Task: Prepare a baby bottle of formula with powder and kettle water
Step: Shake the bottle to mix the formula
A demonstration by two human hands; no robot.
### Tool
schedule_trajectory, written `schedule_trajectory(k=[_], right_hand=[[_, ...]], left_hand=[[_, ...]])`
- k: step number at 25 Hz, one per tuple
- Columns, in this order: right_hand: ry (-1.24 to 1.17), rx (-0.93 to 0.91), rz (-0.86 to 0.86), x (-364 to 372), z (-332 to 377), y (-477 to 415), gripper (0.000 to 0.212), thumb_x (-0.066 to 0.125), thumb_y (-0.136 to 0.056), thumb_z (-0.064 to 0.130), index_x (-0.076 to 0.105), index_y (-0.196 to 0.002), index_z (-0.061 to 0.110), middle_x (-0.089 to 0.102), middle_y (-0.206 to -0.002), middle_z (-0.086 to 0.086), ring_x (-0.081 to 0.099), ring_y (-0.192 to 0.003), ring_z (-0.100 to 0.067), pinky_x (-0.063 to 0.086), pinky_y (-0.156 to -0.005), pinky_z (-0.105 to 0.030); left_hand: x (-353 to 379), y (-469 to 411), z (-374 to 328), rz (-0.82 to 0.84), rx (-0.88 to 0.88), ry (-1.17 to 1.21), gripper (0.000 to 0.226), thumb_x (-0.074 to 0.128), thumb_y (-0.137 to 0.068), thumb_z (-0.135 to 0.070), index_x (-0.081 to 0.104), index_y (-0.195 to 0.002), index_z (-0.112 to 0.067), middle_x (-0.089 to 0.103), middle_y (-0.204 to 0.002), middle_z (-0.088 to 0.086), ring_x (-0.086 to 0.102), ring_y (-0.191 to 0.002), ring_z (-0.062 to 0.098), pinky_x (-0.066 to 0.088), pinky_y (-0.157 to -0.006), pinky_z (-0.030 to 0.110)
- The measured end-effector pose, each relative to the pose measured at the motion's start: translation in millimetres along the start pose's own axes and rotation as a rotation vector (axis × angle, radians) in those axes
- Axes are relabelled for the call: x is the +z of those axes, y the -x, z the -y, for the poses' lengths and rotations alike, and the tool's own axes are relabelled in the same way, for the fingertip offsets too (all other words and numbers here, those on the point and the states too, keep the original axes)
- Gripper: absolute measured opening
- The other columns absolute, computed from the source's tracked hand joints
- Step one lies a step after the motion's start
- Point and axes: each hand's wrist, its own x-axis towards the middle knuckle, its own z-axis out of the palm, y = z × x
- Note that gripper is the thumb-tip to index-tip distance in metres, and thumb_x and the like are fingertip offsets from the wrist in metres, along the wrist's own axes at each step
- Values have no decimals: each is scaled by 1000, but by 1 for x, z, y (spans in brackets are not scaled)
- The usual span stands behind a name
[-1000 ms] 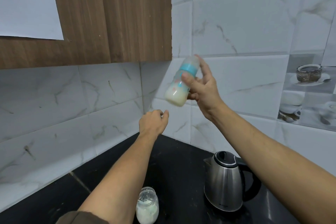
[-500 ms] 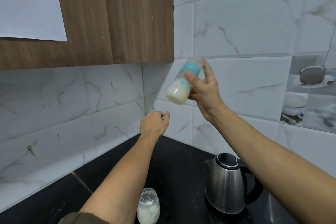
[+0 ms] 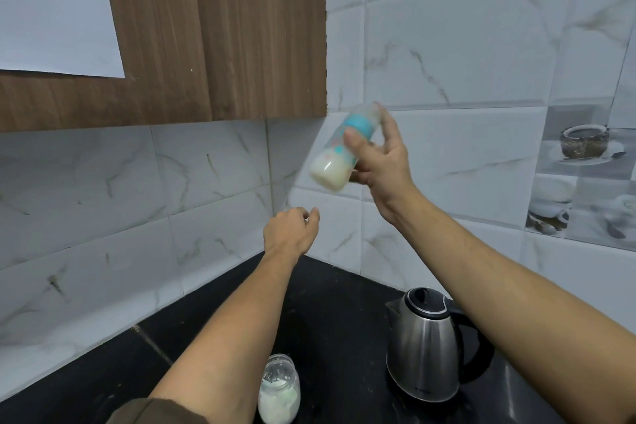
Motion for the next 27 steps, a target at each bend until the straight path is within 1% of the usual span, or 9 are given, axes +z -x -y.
schedule_trajectory(k=[4, 6, 9, 11, 16, 18, 21, 23, 27], right_hand=[[-399, 10, -476, -3, -2, -21, 86, 82, -92, 28, 29, -159, 34, 61, -131, -6, 75, -108, -35, 66, -73, -41], [-321, 78, -393, -6, -4, -20, 85, 82, -92, 28, 30, -160, 34, 62, -132, -7, 76, -104, -33, 66, -71, -39], [67, 166, 53, -6, -6, -2, 80, 82, -91, 25, 37, -157, 35, 71, -123, -12, 78, -88, -29, 62, -65, -36], [180, 135, 159, -7, -3, 1, 79, 83, -90, 23, 41, -155, 36, 74, -113, -12, 78, -84, -26, 60, -62, -34], [-333, 46, -403, -10, 2, -20, 77, 80, -94, 28, 36, -157, 30, 62, -134, -9, 77, -89, -28, 65, -71, -40], [-320, 73, -371, -9, 0, -19, 79, 79, -94, 29, 33, -158, 29, 60, -136, -11, 77, -92, -29, 65, -72, -40], [3, 128, 12, -2, -4, -3, 72, 78, -95, 26, 40, -156, 30, 68, -125, -14, 77, -83, -25, 62, -65, -35], [129, 99, 140, -2, -5, 0, 73, 79, -94, 25, 41, -155, 34, 72, -118, -14, 78, -84, -25, 60, -63, -33], [-250, 90, -292, 0, -6, -16, 79, 80, -93, 30, 35, -158, 28, 62, -137, -12, 78, -89, -29, 64, -67, -38]], left_hand=[[0, 1, 3, -8, -1, 2, 57, 33, -107, -51, 70, -83, -14, 65, -70, 1, 62, -72, 25, 45, -64, 32], [0, 1, 2, -14, -1, -8, 57, 34, -107, -51, 70, -83, -14, 66, -71, 2, 61, -71, 24, 45, -64, 32], [2, 2, -1, -3, 6, -8, 55, 35, -107, -52, 63, -77, -16, 64, -71, 1, 65, -73, 24, 56, -69, 35], [1, 4, -3, 7, -1, -2, 51, 36, -107, -50, 59, -75, -18, 61, -69, -1, 65, -74, 24, 55, -69, 35], [0, 5, 4, -9, 1, 0, 57, 33, -107, -51, 69, -81, -14, 65, -69, 1, 61, -71, 24, 44, -64, 32], [0, 4, 7, -18, -6, -6, 57, 33, -106, -51, 69, -81, -14, 65, -69, 1, 61, -70, 24, 43, -64, 32], [1, 3, 7, -10, -6, -12, 57, 33, -106, -53, 68, -81, -16, 64, -70, 0, 62, -70, 23, 47, -64, 32], [1, 3, 4, -10, 3, -3, 56, 33, -106, -53, 67, -81, -17, 64, -70, 0, 63, -71, 23, 52, -67, 34], [-2, 3, 7, -14, -9, 5, 57, 33, -107, -52, 70, -85, -14, 65, -72, 1, 62, -74, 26, 47, -68, 33]])
